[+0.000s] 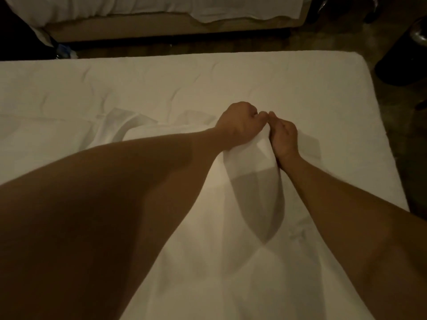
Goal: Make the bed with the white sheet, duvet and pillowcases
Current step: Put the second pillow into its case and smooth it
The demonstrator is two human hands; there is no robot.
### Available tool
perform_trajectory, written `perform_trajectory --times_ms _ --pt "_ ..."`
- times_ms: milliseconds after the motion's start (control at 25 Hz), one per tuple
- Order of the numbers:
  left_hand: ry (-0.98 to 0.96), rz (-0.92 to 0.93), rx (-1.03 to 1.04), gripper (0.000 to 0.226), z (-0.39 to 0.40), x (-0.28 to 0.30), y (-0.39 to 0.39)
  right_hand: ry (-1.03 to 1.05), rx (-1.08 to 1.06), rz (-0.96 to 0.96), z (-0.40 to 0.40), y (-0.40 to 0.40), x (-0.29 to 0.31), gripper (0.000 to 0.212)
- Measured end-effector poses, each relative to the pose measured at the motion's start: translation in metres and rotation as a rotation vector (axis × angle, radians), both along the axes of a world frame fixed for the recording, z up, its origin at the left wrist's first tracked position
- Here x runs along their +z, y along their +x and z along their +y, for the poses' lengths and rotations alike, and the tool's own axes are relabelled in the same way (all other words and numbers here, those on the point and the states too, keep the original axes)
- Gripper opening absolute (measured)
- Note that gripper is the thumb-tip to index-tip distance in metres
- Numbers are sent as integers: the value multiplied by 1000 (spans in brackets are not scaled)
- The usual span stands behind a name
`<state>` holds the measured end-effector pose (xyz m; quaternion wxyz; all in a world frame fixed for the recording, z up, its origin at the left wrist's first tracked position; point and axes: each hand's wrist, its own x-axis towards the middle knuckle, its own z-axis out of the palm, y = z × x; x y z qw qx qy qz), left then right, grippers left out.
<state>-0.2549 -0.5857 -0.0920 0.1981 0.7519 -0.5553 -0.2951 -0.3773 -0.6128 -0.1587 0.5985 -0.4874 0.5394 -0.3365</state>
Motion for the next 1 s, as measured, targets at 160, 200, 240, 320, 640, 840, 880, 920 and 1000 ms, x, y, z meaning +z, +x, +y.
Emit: perform_trajectory --times_ms 160,200,240,320,640,840,880,920,1000 --pt "-84 37 22 49 1 -4 2 68 -53 5 -11 10 -3 36" --pt "-71 46 29 49 -1 -3 2 142 -58 -21 -14 11 -4 31" --pt "-32 39 27 48 -2 -1 1 223 -40 -83 -16 7 -7 32" --pt "105 -79 -19 45 -9 2 -6 366 -11 -220 -16 -4 -13 45" --pt "62 -269 -175 49 -24 -8 -24 305 -96 -354 -26 -12 -5 43" --pt "-19 -141 -88 51 -21 -6 -18 255 237 -76 -38 -16 6 45" --pt "-10 -134 -77 50 -20 -6 -16 181 254 35 -41 -17 5 45" --pt "5 -137 -68 50 -20 -6 -14 113 266 130 -44 -16 3 47" --pt "60 -189 -68 50 -17 -7 -8 20 252 291 -46 -12 -3 52"
